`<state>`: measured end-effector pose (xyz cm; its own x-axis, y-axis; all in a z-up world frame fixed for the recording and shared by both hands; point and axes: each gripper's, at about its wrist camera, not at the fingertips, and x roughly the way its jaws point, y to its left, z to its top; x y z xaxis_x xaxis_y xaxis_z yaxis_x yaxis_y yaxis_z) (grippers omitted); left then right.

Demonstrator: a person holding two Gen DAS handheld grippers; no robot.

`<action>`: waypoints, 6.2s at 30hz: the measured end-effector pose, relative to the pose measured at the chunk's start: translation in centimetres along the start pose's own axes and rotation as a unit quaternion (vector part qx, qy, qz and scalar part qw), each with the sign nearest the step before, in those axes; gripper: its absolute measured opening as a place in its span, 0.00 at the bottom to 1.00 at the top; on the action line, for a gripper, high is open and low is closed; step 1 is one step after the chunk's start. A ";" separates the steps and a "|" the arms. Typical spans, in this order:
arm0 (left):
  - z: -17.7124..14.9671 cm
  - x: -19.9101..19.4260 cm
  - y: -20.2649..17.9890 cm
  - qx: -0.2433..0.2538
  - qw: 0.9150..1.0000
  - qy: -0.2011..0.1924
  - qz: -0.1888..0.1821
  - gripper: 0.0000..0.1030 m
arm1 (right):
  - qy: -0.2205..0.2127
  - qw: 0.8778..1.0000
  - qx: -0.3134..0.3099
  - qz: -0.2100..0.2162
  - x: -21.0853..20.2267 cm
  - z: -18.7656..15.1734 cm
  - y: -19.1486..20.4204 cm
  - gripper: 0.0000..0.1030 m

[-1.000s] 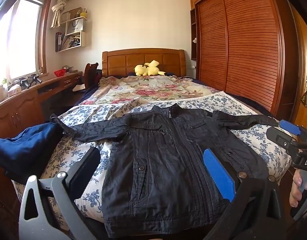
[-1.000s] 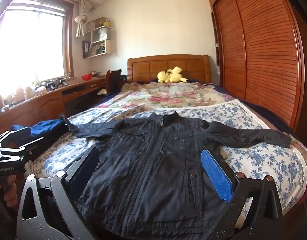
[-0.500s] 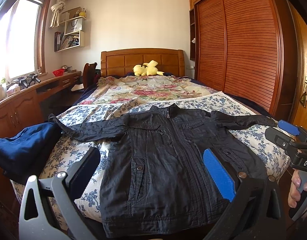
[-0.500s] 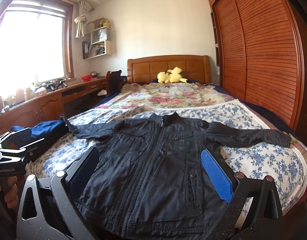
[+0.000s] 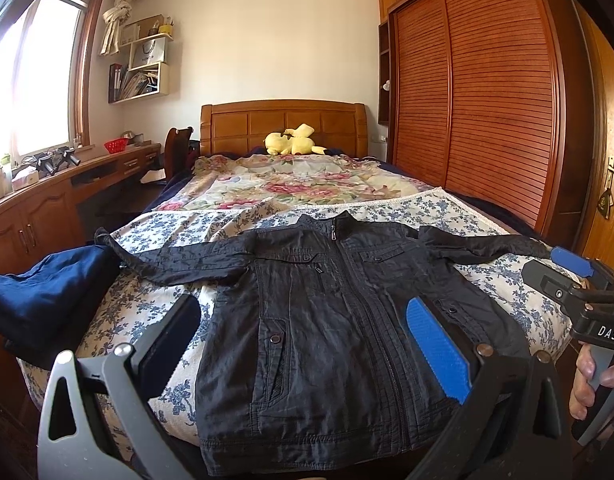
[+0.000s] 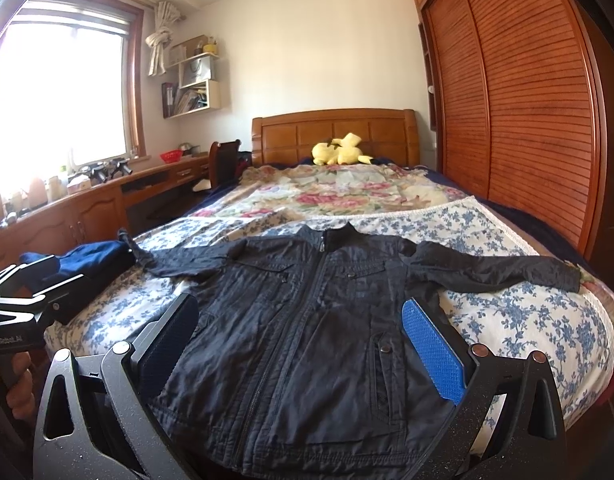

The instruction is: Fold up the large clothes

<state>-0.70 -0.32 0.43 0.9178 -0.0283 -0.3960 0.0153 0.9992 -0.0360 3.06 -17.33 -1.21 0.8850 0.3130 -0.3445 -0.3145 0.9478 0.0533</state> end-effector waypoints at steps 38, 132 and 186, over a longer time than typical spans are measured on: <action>0.1 -0.3 0.4 -0.003 1.000 -0.003 0.001 1.00 | -0.002 1.000 0.006 -0.002 0.2 -0.1 -0.1 1.00; -1.0 39.2 36.8 -0.215 0.938 0.221 0.161 0.03 | 0.156 0.960 -0.138 0.186 32.6 -5.7 9.1 1.00; -3.6 19.2 12.4 -0.025 0.978 0.204 0.036 0.35 | 0.133 0.975 -0.087 0.156 29.8 -4.1 2.4 1.00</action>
<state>15.69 11.46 -10.90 0.6805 0.0232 -0.7324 -0.0723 0.9967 -0.0356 27.33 -5.97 -15.17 0.6241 0.5357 -0.5688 -0.6281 0.7770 0.0427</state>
